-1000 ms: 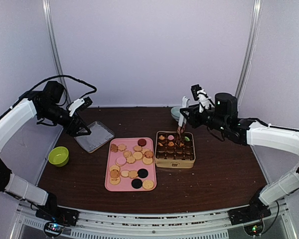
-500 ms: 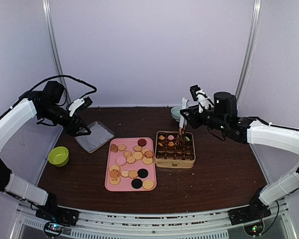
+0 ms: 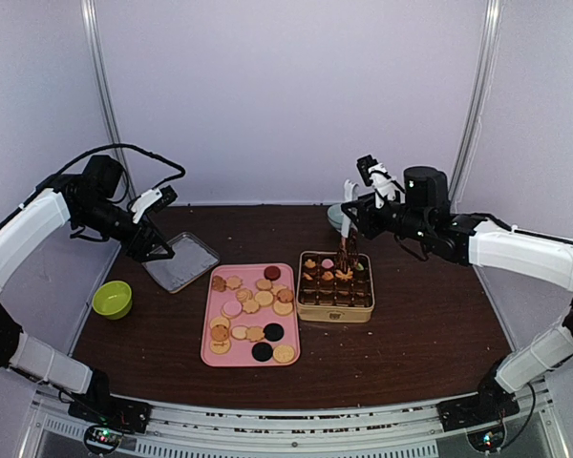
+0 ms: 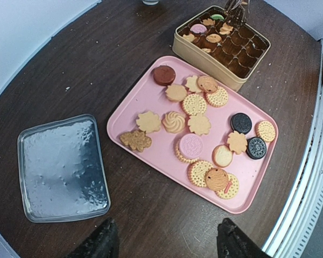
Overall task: Pack the cookies
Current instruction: Adjust the fake cookies in the empty pocket of the box.
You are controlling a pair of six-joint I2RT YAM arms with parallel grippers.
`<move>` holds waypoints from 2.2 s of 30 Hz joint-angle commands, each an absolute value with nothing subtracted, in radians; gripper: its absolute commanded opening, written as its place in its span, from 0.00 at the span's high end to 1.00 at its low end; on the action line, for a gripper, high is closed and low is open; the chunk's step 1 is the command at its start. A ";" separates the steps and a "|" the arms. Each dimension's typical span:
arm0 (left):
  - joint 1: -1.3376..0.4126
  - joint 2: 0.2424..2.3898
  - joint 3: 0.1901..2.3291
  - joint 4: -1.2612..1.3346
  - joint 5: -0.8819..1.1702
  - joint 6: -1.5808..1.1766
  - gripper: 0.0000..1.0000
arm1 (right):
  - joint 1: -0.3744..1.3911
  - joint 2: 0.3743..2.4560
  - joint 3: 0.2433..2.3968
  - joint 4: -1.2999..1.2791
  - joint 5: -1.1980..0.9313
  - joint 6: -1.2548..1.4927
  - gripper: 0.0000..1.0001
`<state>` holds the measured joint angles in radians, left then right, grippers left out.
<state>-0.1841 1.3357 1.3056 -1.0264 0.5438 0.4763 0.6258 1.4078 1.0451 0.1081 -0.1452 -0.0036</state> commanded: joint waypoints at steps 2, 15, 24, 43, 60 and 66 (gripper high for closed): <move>-0.180 1.323 1.325 -1.037 0.558 0.495 0.36 | 0.622 1.428 1.092 0.111 -0.139 -0.040 0.67; -0.180 1.324 1.339 -1.048 0.552 0.499 0.36 | 0.612 1.461 1.103 0.094 -0.192 -0.029 0.74; -0.180 1.328 1.348 -1.049 0.561 0.496 0.36 | 0.612 1.426 1.097 0.081 -0.161 -0.009 0.84; -0.181 1.328 1.345 -1.048 0.578 0.492 0.37 | 0.612 1.379 1.018 0.144 -0.086 0.044 0.94; -0.180 1.321 1.331 -1.049 0.576 0.498 0.37 | 0.633 1.448 1.050 0.142 -0.036 0.095 0.94; -0.181 1.317 1.328 -1.049 0.572 0.500 0.37 | 0.640 1.486 1.096 0.111 -0.029 0.094 0.89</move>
